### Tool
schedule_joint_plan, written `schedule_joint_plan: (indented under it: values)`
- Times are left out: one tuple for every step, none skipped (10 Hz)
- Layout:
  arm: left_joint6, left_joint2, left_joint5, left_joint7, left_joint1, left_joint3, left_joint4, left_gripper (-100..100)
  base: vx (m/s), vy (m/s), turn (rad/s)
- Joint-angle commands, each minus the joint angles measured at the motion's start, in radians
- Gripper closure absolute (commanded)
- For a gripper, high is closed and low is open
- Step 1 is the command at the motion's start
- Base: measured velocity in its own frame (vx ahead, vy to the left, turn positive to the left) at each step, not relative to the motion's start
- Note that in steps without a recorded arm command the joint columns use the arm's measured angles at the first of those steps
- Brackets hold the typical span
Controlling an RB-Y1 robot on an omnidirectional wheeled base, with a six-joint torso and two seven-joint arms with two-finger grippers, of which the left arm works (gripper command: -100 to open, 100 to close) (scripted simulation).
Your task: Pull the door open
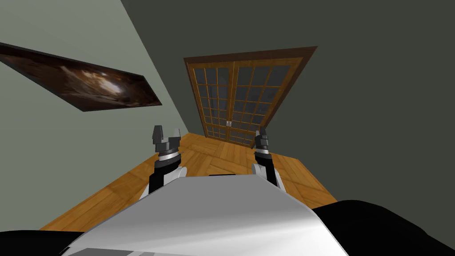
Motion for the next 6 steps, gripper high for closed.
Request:
schedule_joint_plan:
  values:
    - [-0.004,0.009,-0.009,-0.030,-0.009,0.006,0.034,-100,0.086,-0.012,-0.091]
    - [-0.007,0.014,-0.015,-0.049,-0.014,0.010,0.056,-100,0.141,-0.026,-0.088]
    - [-0.009,0.016,-0.017,-0.059,-0.017,0.012,0.067,-100,0.124,-0.042,-0.036]
    - [-0.012,0.022,-0.025,-0.084,-0.024,0.017,0.095,-100,0.125,-0.035,-0.067]
    - [-0.014,0.025,-0.029,-0.097,-0.028,0.020,0.110,-100,0.123,-0.015,-0.058]
    - [-0.016,0.028,-0.033,-0.111,-0.032,0.023,0.126,-100,0.103,-0.006,-0.051]
